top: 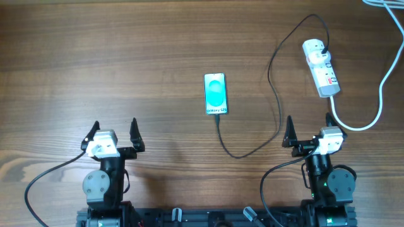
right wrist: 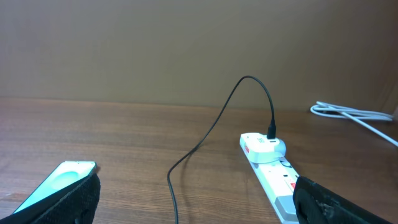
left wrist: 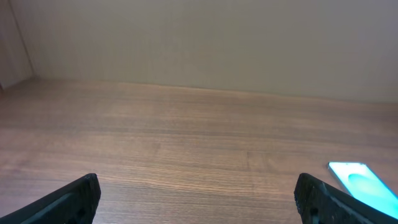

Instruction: Plug charger to phone and switch on socket

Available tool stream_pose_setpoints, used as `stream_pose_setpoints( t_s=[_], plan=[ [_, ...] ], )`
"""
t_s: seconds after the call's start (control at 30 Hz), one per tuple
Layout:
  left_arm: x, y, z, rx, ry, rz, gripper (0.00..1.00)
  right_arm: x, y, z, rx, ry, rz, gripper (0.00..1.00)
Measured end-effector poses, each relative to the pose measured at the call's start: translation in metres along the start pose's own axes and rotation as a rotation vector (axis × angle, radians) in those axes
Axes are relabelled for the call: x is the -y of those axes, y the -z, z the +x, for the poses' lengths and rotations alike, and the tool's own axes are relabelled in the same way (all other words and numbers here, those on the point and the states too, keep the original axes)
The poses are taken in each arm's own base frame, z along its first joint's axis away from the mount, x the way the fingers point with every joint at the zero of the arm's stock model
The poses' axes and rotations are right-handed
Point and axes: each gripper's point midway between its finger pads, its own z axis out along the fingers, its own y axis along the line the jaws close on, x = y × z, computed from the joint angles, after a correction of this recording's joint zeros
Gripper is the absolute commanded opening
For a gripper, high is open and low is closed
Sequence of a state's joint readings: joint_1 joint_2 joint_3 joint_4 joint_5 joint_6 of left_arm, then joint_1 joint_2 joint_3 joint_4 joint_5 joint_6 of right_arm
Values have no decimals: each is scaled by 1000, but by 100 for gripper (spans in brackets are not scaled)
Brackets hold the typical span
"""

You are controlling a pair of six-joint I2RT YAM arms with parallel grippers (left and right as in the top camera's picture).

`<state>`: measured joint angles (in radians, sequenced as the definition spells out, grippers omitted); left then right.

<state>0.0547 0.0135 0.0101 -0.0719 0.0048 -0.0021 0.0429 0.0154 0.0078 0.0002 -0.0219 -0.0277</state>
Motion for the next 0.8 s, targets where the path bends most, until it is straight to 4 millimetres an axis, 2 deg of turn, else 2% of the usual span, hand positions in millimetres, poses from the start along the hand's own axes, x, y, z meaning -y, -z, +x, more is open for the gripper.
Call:
stream_pose_setpoints(
  t_s=[0.8],
  plan=[
    [0, 0, 0, 0, -37, 0, 100, 0, 0, 0, 0, 0, 0, 100]
  ],
)
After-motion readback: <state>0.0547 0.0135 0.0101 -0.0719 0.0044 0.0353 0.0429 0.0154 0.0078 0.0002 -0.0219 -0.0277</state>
